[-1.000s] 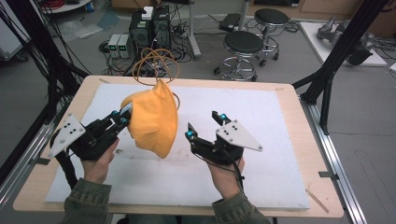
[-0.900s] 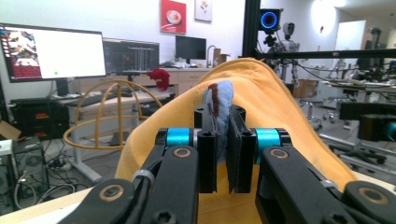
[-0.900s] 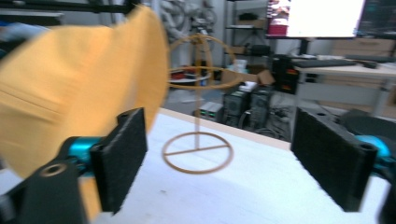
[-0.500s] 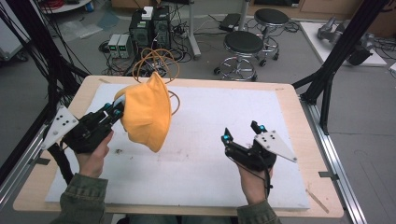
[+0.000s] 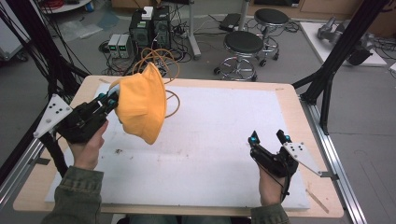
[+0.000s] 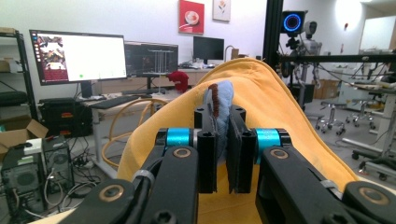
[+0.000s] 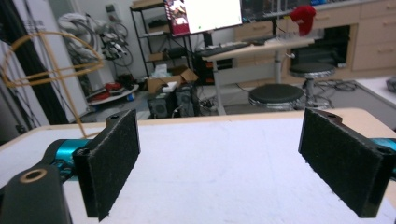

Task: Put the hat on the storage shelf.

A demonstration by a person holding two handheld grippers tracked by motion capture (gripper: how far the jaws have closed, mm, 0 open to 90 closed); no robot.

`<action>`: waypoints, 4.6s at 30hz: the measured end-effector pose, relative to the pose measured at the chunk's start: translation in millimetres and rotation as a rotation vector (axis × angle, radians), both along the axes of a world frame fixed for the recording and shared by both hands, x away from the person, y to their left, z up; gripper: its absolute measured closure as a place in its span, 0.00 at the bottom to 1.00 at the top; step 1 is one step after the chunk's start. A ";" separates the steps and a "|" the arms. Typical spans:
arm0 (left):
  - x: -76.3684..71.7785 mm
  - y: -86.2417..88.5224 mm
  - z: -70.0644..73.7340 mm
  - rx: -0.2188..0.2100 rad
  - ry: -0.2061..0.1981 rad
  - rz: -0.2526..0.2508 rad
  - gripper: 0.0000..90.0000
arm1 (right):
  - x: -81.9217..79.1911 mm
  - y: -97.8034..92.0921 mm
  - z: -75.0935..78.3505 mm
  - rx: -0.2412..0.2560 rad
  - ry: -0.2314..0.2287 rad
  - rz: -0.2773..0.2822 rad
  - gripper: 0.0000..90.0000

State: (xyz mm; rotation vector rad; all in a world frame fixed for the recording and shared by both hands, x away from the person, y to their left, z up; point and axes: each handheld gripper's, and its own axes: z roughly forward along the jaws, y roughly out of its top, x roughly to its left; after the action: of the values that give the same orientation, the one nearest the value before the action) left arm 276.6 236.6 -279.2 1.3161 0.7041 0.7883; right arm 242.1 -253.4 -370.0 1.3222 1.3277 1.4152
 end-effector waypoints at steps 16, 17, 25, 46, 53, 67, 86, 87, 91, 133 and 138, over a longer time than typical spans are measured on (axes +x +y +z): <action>30.0 5.7 24.5 0.028 0.013 0.095 0.93 | 5.4 -31.9 -29.2 -0.030 0.013 -0.091 0.13; 32.8 5.2 26.3 0.034 0.016 0.099 0.93 | 6.2 -32.8 -31.0 -0.034 0.023 -0.092 0.13; 58.9 -5.8 36.8 0.071 0.019 0.114 0.93 | 4.3 -43.7 -36.9 0.007 0.032 -0.119 0.13; 119.7 -49.2 55.6 0.165 0.044 0.189 0.93 | 9.6 -45.2 -42.0 -0.055 0.005 -0.099 0.13; 138.7 -59.5 56.5 0.151 0.050 0.177 0.93 | 10.1 -45.1 -41.8 -0.048 0.003 -0.092 0.13; 191.1 -79.8 74.8 0.201 0.096 0.175 0.92 | 14.1 -42.0 -42.8 -0.073 0.003 -0.065 0.13; 220.8 -92.7 76.4 0.217 0.272 0.082 0.81 | 15.2 -42.1 -43.2 -0.048 0.010 -0.063 0.13; 221.5 -91.8 76.5 0.200 0.279 0.072 0.80 | 15.7 -42.1 -43.2 -0.051 0.008 -0.059 0.13; 222.4 -89.5 75.7 0.198 0.294 0.082 0.71 | 15.9 -41.3 -43.2 -0.054 0.011 -0.057 0.13; 100.4 -17.0 41.7 0.064 0.057 0.183 0.21 | 18.2 -34.5 -47.7 -0.086 0.031 -0.089 0.13; 76.0 3.9 18.6 -0.007 0.040 0.204 0.21 | 19.1 -32.2 -49.8 -0.106 0.032 -0.088 0.13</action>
State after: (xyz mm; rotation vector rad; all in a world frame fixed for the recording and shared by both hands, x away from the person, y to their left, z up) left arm 352.7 240.6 -260.6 1.2700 0.8821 0.9235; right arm 261.2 -285.6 -419.7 1.3213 1.3303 1.2519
